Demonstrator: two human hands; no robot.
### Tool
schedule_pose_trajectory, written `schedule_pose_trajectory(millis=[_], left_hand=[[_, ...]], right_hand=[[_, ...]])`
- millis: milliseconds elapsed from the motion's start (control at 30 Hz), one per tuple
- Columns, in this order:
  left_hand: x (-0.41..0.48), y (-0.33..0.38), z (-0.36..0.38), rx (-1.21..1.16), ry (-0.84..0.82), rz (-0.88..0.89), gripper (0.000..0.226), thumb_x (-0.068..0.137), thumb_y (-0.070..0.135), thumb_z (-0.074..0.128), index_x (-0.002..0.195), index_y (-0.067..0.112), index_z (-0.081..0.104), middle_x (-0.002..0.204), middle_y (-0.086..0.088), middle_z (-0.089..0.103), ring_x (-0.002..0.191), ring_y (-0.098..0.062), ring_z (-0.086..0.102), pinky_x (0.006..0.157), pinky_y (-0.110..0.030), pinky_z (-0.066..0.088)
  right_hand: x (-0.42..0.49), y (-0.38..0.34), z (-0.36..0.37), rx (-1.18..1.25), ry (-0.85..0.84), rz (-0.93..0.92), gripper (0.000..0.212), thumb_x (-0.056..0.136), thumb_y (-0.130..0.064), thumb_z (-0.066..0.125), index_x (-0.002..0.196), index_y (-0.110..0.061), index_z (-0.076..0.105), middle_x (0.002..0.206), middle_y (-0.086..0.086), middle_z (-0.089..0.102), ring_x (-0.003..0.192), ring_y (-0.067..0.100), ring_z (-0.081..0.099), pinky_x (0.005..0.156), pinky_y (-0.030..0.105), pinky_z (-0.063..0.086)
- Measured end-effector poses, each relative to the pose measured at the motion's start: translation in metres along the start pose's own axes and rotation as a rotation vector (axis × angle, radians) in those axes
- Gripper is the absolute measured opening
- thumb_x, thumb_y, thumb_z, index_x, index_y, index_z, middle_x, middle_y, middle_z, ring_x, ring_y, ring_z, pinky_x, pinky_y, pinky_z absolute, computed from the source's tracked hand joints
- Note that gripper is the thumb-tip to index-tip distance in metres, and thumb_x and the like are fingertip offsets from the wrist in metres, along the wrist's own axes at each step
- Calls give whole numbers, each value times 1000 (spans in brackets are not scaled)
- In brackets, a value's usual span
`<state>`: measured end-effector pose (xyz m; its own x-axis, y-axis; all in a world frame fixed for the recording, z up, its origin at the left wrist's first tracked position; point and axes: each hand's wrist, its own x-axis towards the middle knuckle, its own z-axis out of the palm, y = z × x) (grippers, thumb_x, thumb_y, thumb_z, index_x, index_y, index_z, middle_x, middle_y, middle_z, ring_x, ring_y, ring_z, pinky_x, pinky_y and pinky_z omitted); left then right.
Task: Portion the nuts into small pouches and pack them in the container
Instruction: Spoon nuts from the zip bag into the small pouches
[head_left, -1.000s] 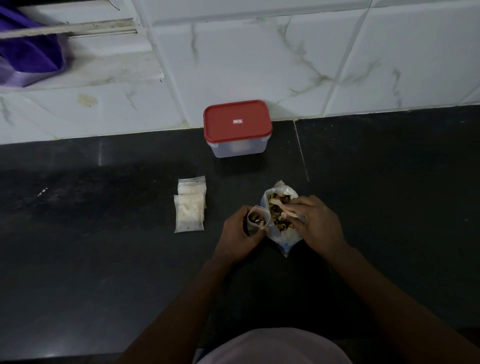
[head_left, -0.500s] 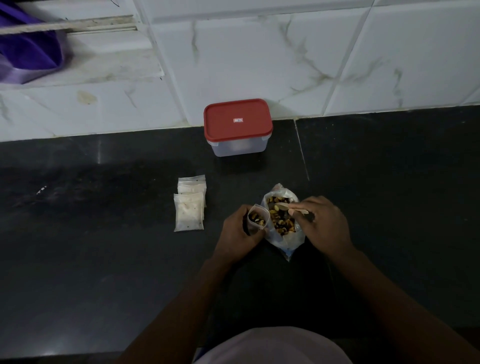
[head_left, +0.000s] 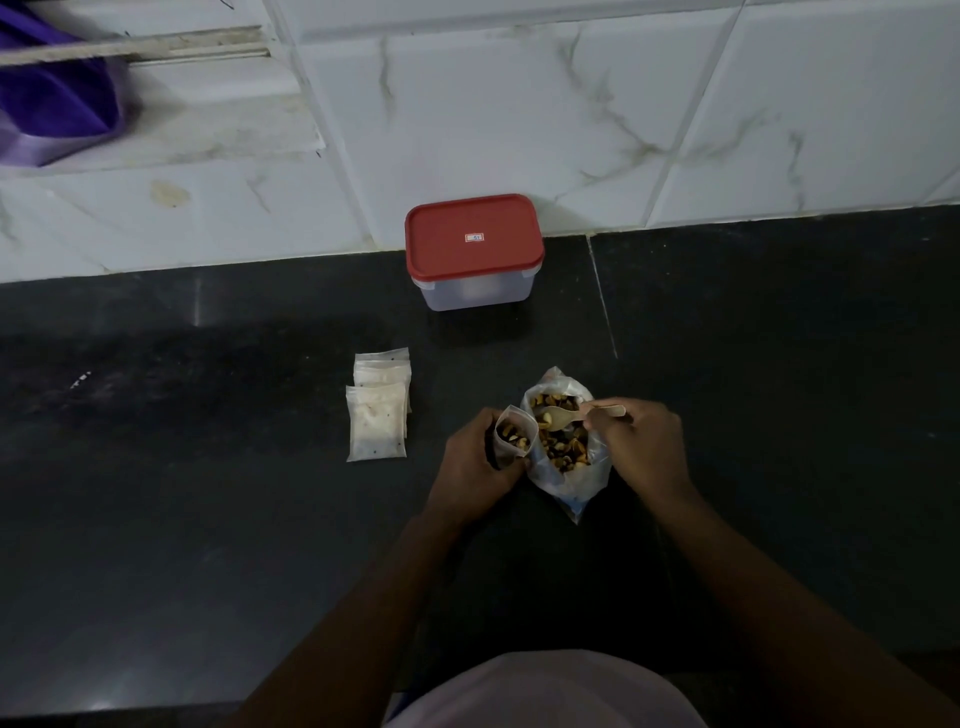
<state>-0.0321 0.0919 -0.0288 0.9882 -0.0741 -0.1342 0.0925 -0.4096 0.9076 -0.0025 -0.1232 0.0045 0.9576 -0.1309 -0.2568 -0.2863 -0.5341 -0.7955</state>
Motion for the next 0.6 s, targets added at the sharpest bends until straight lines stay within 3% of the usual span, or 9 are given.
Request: schedule_pose_trajectory(millis=[100,333,467,600], left_hand=[[0,0,0,11,-3,10,41,80,11,83,114,23,64,110,14,68,105,6,64,86,-11,51],[0,-1,0,4,-8,7,41,81,9,82,116,19,64,110,13,69,105,5,65,85,-10,51],[0,-1,-2,-3,-23,-6,41,81,11,82,116,22,63,111,12,69,106,4,65,88,-14,53],[-1,-2,-2,-28,-16,-3,40,81,10,82,116,21,65,111,11,70,106,2,66,88,-16,54]], right_hand=[[3,-7,-4,203,-30,225,9,93,-21,69,93,-25,78,90,-7,75,87,7,68,71,25,49],[5,-8,0,318,-71,361,8,92,-22,71,93,-23,79,87,-9,75,91,5,67,78,28,48],[5,-5,-5,381,-55,476,12,93,-24,67,93,-18,78,77,-5,73,69,9,53,64,27,39],[4,-5,-6,441,-59,533,13,93,-26,68,93,-19,79,78,-4,76,64,9,48,59,26,36]])
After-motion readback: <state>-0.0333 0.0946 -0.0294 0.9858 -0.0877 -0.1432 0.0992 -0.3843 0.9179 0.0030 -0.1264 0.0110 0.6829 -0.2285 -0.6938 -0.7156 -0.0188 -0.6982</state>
